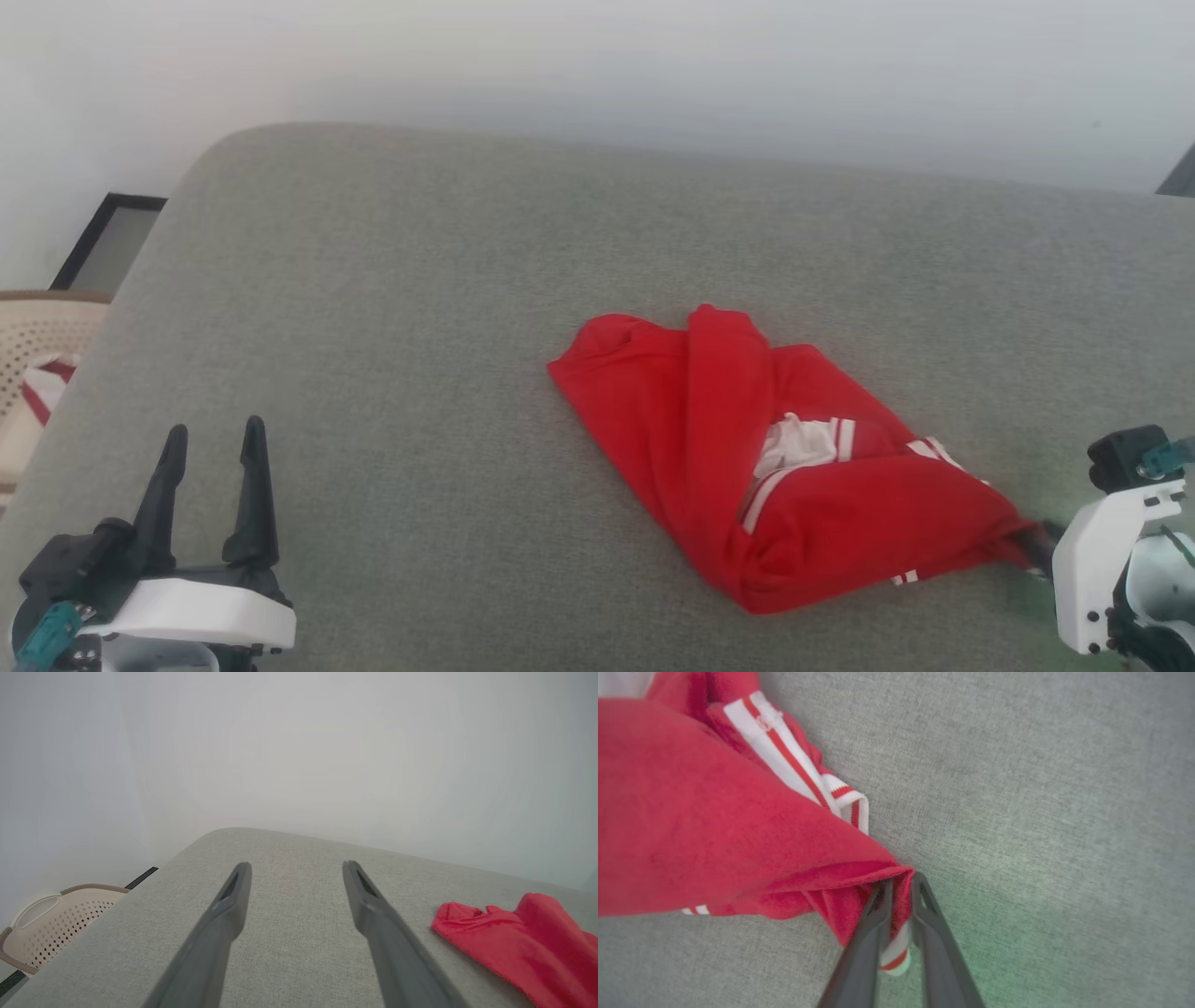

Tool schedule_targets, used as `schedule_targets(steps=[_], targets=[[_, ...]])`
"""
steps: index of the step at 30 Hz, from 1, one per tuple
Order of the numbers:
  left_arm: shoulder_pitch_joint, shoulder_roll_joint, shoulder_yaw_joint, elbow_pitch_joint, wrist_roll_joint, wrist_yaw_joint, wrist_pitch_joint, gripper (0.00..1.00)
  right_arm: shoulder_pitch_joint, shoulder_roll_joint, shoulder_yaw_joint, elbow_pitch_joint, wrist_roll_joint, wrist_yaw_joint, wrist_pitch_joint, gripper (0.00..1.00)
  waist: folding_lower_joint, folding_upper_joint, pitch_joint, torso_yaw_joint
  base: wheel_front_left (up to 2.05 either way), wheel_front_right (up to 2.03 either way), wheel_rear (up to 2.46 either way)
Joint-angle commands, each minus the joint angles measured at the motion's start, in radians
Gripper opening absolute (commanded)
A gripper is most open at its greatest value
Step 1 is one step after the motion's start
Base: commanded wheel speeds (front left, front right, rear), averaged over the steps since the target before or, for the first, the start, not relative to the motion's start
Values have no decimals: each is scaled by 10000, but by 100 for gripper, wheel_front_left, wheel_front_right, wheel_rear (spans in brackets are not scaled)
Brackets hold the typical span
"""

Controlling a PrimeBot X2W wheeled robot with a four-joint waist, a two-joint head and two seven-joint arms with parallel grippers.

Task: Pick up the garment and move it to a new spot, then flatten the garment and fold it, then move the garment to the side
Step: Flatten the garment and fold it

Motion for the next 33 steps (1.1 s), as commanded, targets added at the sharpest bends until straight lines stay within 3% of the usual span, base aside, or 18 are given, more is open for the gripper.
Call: schedule_targets(steps=[1,11,19,26,33], targets=[[81,45,28,-4,114,-26,-47,100,-100,35,-30,-58,-30,-17,-200,100,0,0,-54,-104,0,0,0],[-136,454,-104,-58,119,-26,-47,100,-283,316,-567,-1051,-615,-17,-1810,100,0,0,-116,-615,0,0,0],[-699,1463,-1043,213,-457,-26,77,100,-174,1275,-1831,-1946,-2025,-16,-3677,100,0,0,93,-1256,0,0,0],[-1622,2586,-2416,25,-1576,-26,1221,100,-103,2432,-2859,-2245,-3309,-17,-4966,100,0,0,373,-1840,0,0,0],[-3129,3715,-4320,-441,-2995,-26,3399,100,-220,3203,-3376,-2146,-4121,-16,-5269,100,0,0,770,-2302,0,0,0]])
